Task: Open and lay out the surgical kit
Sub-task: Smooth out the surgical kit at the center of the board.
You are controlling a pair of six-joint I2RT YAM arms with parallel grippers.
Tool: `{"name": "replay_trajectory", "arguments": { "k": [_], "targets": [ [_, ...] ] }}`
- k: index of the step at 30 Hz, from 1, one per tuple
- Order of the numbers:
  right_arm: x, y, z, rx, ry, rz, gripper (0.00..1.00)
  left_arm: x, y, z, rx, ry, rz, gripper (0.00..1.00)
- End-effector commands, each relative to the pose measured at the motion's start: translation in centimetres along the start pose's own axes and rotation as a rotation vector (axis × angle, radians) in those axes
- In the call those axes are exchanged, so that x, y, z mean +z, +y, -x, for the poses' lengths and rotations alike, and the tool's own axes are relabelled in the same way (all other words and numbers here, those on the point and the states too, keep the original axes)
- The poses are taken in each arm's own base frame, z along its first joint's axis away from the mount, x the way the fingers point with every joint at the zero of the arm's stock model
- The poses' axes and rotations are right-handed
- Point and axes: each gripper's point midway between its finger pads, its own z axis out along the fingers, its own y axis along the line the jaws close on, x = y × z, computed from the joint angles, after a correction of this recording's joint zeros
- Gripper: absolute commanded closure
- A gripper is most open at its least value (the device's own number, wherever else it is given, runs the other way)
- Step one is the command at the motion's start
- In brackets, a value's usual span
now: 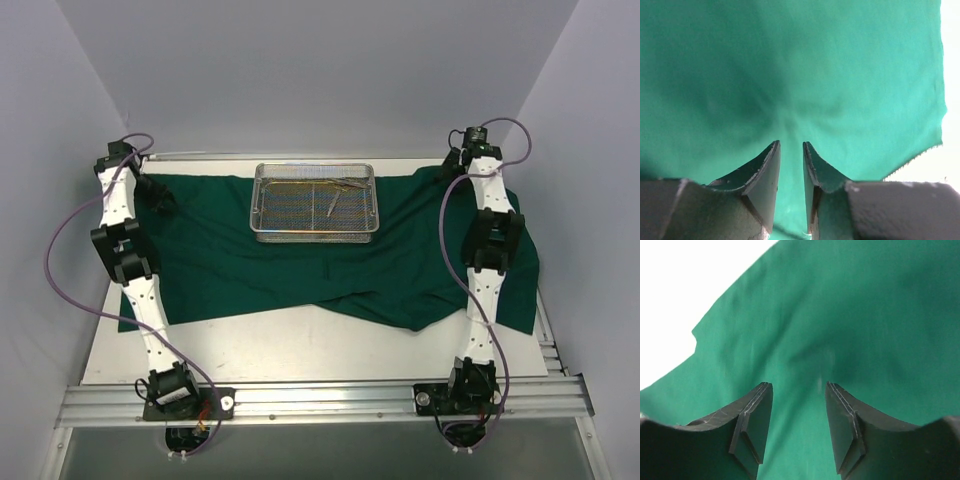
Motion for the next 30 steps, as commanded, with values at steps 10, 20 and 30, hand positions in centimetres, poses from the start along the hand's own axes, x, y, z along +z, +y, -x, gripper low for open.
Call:
{"name": "replay_trajectory", "arguments": {
  "k": [10, 20, 30],
  "targets": [
    [-17.0, 7.2, -16.2, -0.235, 0.289, 0.183, 0.76, -12.2, -5.1, -10.9, 0.399, -0.061, -0.021, 0.65],
    [-20.8, 6.2, -29.3, -0.265, 0.393, 0.309, 1.0, -15.2, -0.1, -16.1, 0.444, -0.015, 0.018, 0.63],
    [-18.5, 5.0, -34.4, -0.346, 0.442, 0.299, 1.0, -18.7, 0.3, -18.8, 0.487, -0.06, 0.005, 0.64]
  ]
}}
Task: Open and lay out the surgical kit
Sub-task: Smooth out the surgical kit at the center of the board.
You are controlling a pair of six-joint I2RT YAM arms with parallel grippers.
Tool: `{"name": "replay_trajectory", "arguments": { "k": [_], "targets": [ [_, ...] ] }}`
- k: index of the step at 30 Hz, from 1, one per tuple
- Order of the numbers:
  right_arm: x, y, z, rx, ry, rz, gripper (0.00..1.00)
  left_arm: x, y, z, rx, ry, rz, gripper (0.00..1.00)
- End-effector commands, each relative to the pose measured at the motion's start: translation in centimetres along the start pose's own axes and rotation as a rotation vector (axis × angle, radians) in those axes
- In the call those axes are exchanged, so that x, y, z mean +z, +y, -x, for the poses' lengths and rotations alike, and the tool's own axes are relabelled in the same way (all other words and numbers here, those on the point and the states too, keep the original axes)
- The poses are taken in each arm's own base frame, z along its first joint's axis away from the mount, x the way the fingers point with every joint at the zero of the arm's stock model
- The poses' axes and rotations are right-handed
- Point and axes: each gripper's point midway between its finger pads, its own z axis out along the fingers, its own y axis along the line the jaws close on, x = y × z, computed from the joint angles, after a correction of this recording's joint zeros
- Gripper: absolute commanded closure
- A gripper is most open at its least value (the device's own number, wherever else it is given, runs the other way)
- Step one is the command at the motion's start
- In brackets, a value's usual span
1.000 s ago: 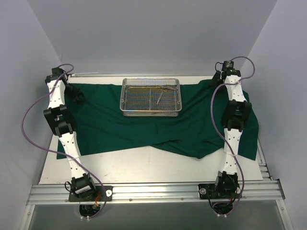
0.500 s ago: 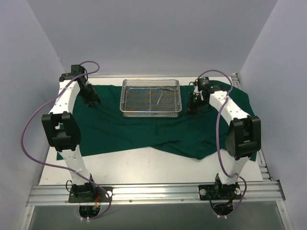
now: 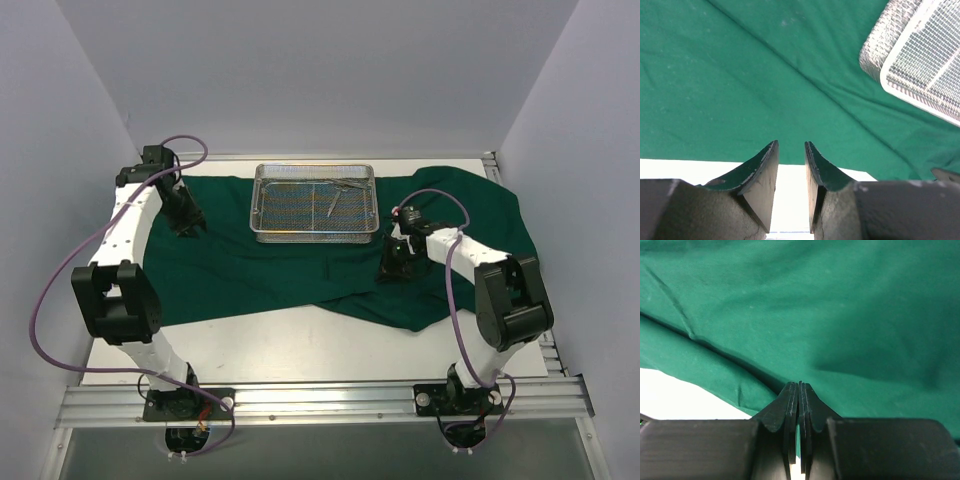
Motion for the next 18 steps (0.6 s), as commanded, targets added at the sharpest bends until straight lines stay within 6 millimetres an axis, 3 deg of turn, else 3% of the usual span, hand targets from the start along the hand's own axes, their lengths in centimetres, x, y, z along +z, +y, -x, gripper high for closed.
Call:
{"name": "replay_trajectory", "arguments": {
  "k": [1, 9, 16, 18],
  "targets": [
    [1.2, 0.5, -0.3, -0.046, -0.003, 0.009, 1.0, -2.6, -0.4, 0.0, 0.03, -0.081, -0.015, 0.64],
    [1.7, 2.8, -5.3, -0.141, 0.088, 0.04, 1.0, -4.3, 0.5, -1.0, 0.043, -0.119, -0.001, 0.63],
    [-1.5, 4.7, -12.5, -0.208, 0.202, 0.1, 1.0, -3.1, 2.6, -2.8, -0.005, -0.067, 0.085, 0.63],
    [-2.2, 4.4, -14.7, -0.22, 0.263, 0.114, 1.0, -2.7, 3.5, -3.6, -0.053, -0.034, 0.106, 0.63]
  ]
}}
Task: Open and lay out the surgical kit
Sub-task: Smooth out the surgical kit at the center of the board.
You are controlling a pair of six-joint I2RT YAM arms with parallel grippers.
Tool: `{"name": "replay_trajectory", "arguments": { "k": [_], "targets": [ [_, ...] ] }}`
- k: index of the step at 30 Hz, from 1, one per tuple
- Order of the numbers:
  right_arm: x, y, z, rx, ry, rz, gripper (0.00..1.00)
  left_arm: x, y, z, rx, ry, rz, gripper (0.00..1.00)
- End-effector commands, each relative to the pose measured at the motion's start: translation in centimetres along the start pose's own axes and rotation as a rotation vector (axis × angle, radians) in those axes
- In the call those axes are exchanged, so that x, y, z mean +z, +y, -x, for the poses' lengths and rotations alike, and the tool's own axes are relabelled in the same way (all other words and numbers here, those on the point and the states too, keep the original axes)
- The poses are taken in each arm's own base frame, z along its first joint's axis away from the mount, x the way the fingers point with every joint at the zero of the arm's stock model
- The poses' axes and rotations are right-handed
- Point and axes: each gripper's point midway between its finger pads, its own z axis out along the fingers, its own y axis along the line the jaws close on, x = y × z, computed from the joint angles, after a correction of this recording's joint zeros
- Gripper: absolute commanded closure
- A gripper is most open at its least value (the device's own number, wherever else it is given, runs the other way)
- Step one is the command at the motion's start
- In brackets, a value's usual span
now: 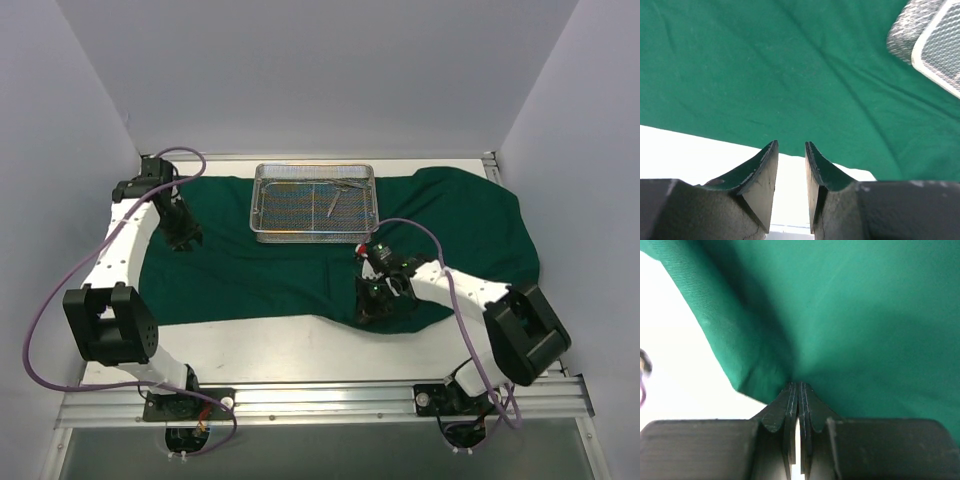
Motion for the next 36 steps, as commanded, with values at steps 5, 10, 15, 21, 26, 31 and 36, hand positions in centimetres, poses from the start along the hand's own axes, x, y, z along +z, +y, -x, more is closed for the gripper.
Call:
{"name": "replay_trajectory", "arguments": {
  "k": [5, 10, 15, 21, 26, 31, 36],
  "targets": [
    [-4.0, 1.2, 0.2, -0.105, -0.037, -0.038, 1.0, 2.6, 4.7, -4.1, -0.215, 0.159, 0.06, 0.97],
    [-3.2, 4.6, 7.6, -0.19, -0.13, -0.011, 1.0, 5.8, 6.2, -5.7, -0.279, 0.235, 0.099, 0.98],
    [-1.3, 7.6, 12.7, -0.215, -0.195, 0.05, 1.0, 9.2, 5.9, -4.3, -0.286, 0.269, 0.092, 0.98],
    [-1.0, 10.5, 15.7, -0.253, -0.237, 0.101, 1.0, 12.7, 8.4, -4.5, -0.289, 0.314, 0.205, 0.98],
    [-0.8, 10.1, 15.3, -0.276, -0.236, 0.097, 1.0, 13.8, 11.2, -6.4, -0.288, 0.357, 0.345, 0.98],
    [0.4, 8.9, 14.4, -0.295, -0.207, 0.08, 1.0, 11.5, 15.2, -10.2, -0.363, 0.446, 0.512, 0.98],
    [2.2, 8.6, 14.0, -0.285, -0.162, 0.097, 1.0, 7.4, 18.1, -10.7, -0.515, 0.44, 0.542, 0.98]
  ]
}}
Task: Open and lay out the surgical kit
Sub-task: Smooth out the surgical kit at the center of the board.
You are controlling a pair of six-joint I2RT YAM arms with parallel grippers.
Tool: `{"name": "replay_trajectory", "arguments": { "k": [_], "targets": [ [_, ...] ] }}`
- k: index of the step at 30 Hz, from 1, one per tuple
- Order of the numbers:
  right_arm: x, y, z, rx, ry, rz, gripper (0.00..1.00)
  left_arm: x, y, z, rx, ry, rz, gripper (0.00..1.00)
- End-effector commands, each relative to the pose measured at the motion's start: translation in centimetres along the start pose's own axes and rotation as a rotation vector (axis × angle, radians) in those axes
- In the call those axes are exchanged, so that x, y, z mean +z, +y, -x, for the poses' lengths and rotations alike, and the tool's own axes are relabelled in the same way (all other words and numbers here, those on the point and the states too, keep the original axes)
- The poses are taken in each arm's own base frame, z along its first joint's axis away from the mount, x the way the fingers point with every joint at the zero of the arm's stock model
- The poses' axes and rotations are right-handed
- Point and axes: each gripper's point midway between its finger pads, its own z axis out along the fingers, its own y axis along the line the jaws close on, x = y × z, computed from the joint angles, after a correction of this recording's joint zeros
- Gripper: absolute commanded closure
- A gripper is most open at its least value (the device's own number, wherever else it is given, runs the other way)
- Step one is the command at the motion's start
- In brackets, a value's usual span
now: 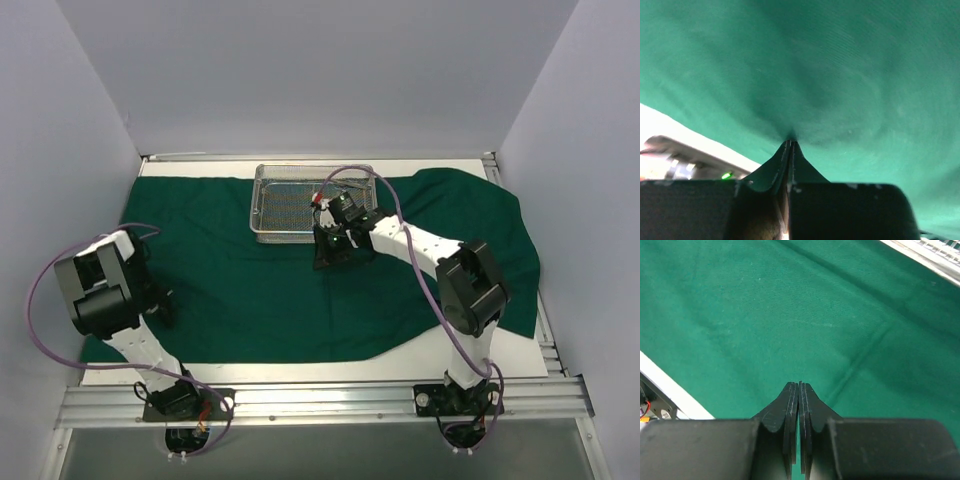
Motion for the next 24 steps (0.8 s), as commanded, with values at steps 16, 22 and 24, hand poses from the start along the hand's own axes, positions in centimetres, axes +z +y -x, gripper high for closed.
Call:
{"name": "replay_trajectory", "arguments": {
  "k": [16, 22, 24],
  "targets": [
    [-2.9, -5.1, 1.1, 0.209, -0.081, -0.147, 1.0, -13.7, -6.9, 2.9, 0.214, -0.4, -0.357, 0.98],
    [-11.4, -17.6, -1.0, 0.541, -0.146, -0.423, 1.0, -13.9, -14.7, 1.4, 0.479, -0.386, -0.398, 0.98],
    [-13.9, -20.7, -2.3, 0.607, -0.154, -0.49, 1.0, -14.3, -16.8, 0.7, 0.541, -0.402, -0.421, 0.98]
  ]
}}
